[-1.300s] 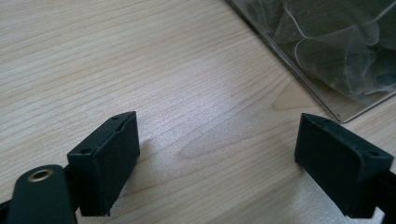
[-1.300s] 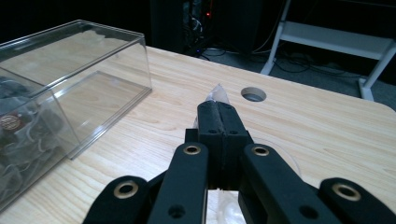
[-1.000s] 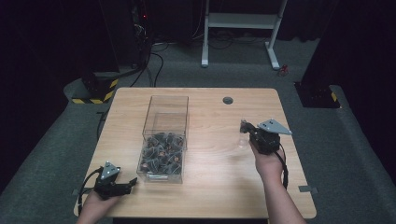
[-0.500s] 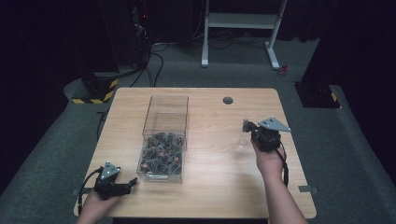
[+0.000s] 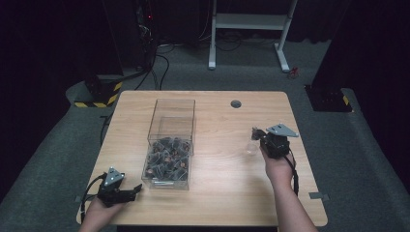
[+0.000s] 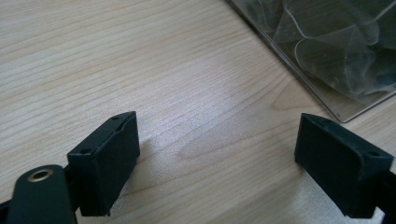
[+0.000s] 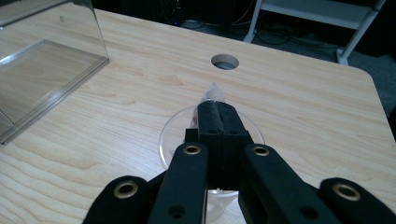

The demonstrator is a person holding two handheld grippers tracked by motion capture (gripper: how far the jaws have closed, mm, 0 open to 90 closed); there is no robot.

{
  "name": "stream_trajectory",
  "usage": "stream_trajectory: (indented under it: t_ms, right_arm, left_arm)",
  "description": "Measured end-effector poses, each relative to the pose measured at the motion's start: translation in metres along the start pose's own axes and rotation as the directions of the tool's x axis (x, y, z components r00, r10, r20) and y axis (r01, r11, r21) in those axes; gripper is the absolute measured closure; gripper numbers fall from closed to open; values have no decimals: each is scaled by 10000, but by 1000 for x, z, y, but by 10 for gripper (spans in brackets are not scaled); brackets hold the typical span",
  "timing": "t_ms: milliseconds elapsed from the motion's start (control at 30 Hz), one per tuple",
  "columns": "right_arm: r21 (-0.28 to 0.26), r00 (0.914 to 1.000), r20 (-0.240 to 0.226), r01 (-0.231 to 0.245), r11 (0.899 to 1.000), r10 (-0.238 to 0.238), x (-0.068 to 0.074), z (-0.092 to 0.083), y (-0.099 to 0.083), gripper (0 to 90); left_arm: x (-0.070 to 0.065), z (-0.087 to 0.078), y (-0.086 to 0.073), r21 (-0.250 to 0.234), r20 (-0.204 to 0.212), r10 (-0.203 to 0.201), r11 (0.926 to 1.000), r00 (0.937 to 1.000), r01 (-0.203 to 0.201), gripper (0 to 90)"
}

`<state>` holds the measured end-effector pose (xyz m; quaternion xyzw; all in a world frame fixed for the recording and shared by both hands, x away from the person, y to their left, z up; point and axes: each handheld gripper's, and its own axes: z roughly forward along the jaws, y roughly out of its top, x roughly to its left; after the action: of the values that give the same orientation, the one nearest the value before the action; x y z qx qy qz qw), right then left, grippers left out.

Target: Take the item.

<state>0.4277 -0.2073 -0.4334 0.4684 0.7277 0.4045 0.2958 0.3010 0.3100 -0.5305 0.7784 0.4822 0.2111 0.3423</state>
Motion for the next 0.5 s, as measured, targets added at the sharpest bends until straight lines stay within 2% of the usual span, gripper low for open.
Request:
stream_trajectory:
  t_ms: [167, 200, 267, 500]
  right_arm:
    - [212, 10000, -3, -71, 9997, 71, -1, 3, -3, 897]
    - [188, 9999, -26, -121, 9997, 121, -2, 3, -3, 841]
    - [131, 9999, -60, -146, 9998, 147, -2, 3, -2, 818]
    - [85, 9998, -59, -192, 9998, 193, -1, 3, -2, 782]
  left_arm:
    - [0, 0, 0, 2, -10, 20, 10000, 10000, -20, 143]
    - [0, 0, 0, 1, -12, 25, 10000, 10000, -25, 144]
    - [0, 0, 0, 1, -12, 23, 10000, 10000, -23, 143]
    - [0, 0, 0, 3, -10, 21, 10000, 10000, -21, 143]
